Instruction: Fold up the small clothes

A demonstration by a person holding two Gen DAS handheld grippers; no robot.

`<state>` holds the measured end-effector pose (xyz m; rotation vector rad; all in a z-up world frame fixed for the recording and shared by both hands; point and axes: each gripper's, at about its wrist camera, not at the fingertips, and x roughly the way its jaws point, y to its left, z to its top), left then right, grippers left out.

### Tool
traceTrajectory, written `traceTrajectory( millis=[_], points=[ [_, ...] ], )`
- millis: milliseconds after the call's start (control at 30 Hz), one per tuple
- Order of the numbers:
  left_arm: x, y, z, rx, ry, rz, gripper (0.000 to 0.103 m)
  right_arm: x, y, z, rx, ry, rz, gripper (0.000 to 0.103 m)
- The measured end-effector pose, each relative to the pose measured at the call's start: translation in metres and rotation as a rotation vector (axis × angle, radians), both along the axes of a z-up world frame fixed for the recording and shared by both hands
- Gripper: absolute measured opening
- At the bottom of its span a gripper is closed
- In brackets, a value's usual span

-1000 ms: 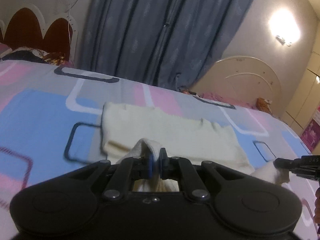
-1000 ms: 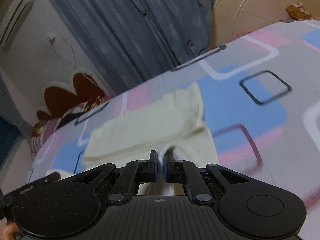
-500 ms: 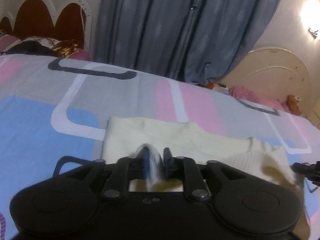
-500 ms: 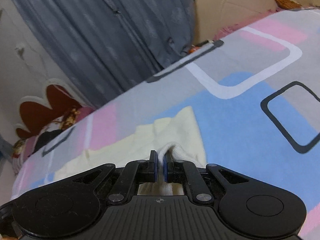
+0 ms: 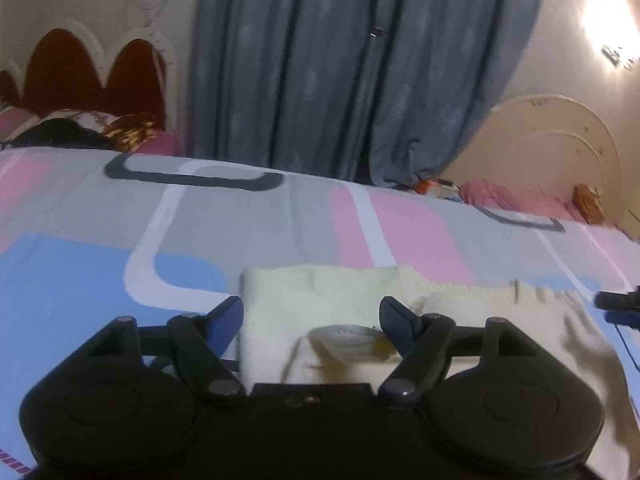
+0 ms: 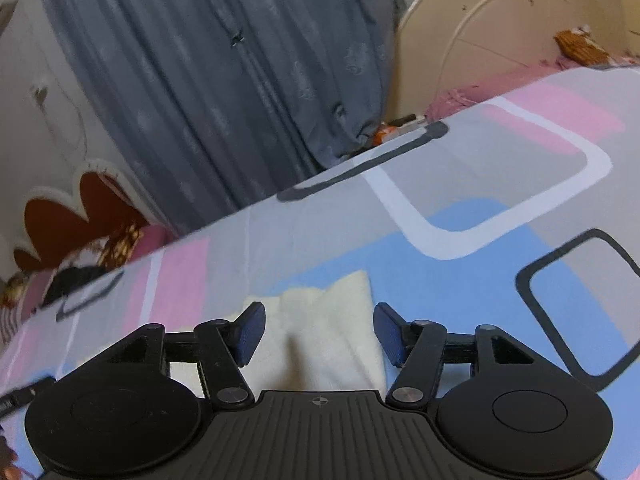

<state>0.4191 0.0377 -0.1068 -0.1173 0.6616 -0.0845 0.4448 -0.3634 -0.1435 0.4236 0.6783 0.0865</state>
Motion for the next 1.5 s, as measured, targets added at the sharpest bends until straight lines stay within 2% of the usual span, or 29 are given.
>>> traceTrajectory(
  millis=[67, 167, 267, 367, 433, 467, 500, 567, 600, 633, 667, 700, 733, 767, 833, 933, 1100, 1167, 1267, 1333, 1367, 1400, 1500],
  points=[
    [-0.003, -0.002, 0.001, -0.019, -0.003, -0.033, 0.074, 0.004, 0.006, -0.005, -0.037, 0.005, 0.026, 0.06],
    [-0.015, 0.003, 0.009, -0.036, -0.04, -0.04, 0.074, 0.008, 0.008, -0.013, -0.042, 0.013, 0.04, 0.06],
    [-0.02, 0.006, 0.014, -0.01, -0.049, -0.053, 0.075, 0.012, 0.01, -0.018, -0.069, 0.021, 0.065, 0.06],
    [-0.011, -0.004, 0.005, 0.058, -0.01, -0.093, 0.076, 0.015, 0.015, -0.023, -0.1, 0.03, 0.082, 0.059],
    [0.0, -0.009, -0.005, 0.063, 0.033, -0.094, 0.074, 0.016, 0.017, -0.026, -0.108, 0.037, 0.088, 0.059],
    [0.007, -0.01, -0.012, 0.065, 0.053, -0.088, 0.067, 0.016, 0.019, -0.026, -0.122, 0.034, 0.091, 0.059],
    [0.012, -0.009, -0.018, 0.065, 0.068, -0.083, 0.055, 0.017, 0.021, -0.026, -0.134, 0.033, 0.097, 0.059],
    [0.026, -0.009, -0.03, 0.04, 0.12, -0.076, 0.035, 0.017, 0.022, -0.027, -0.146, 0.029, 0.106, 0.045],
    [0.03, -0.008, -0.034, 0.022, 0.133, -0.075, 0.031, 0.018, 0.022, -0.029, -0.149, 0.036, 0.111, 0.03],
    [0.032, -0.007, -0.037, 0.009, 0.135, -0.072, 0.029, 0.02, 0.021, -0.03, -0.147, 0.042, 0.112, 0.027],
    [0.032, -0.006, -0.038, 0.007, 0.129, -0.071, 0.02, 0.021, 0.019, -0.031, -0.143, 0.046, 0.112, 0.027],
    [0.03, -0.006, -0.039, 0.008, 0.123, -0.073, 0.007, 0.021, 0.018, -0.032, -0.14, 0.049, 0.114, 0.027],
    [0.029, -0.006, -0.039, 0.011, 0.113, -0.074, 0.004, 0.022, 0.018, -0.033, -0.142, 0.05, 0.118, 0.027],
    [0.028, -0.006, -0.038, 0.011, 0.101, -0.068, 0.003, 0.023, 0.02, -0.033, -0.154, 0.051, 0.125, 0.026],
    [0.023, -0.006, -0.035, 0.0, 0.063, -0.051, 0.003, 0.023, 0.024, -0.032, -0.171, 0.045, 0.14, 0.003],
    [0.019, -0.004, -0.023, -0.025, -0.017, -0.014, 0.003, 0.016, 0.02, -0.02, -0.147, -0.03, 0.102, 0.003],
    [0.029, -0.008, -0.02, -0.015, -0.059, 0.012, 0.003, 0.015, 0.024, -0.004, -0.217, -0.123, 0.073, 0.003],
    [0.037, -0.011, -0.028, -0.005, -0.04, 0.032, 0.003, 0.021, 0.026, -0.008, -0.233, -0.114, 0.061, 0.003],
    [0.047, -0.018, -0.047, 0.073, 0.026, 0.037, 0.003, 0.037, 0.03, -0.03, -0.268, -0.024, 0.04, 0.003],
    [0.041, -0.022, -0.049, 0.131, 0.015, 0.027, 0.01, 0.041, 0.031, -0.042, -0.291, 0.01, 0.053, 0.003],
    [0.039, -0.023, -0.047, 0.152, 0.011, 0.03, 0.017, 0.039, 0.032, -0.041, -0.314, 0.0, 0.056, 0.003],
    [0.036, -0.022, -0.045, 0.158, 0.01, 0.035, 0.022, 0.038, 0.032, -0.038, -0.324, 0.0, 0.058, 0.003],
    [0.025, -0.016, -0.037, 0.159, 0.004, 0.043, 0.03, 0.03, 0.023, -0.027, -0.3, -0.017, 0.032, 0.007]
  ],
)
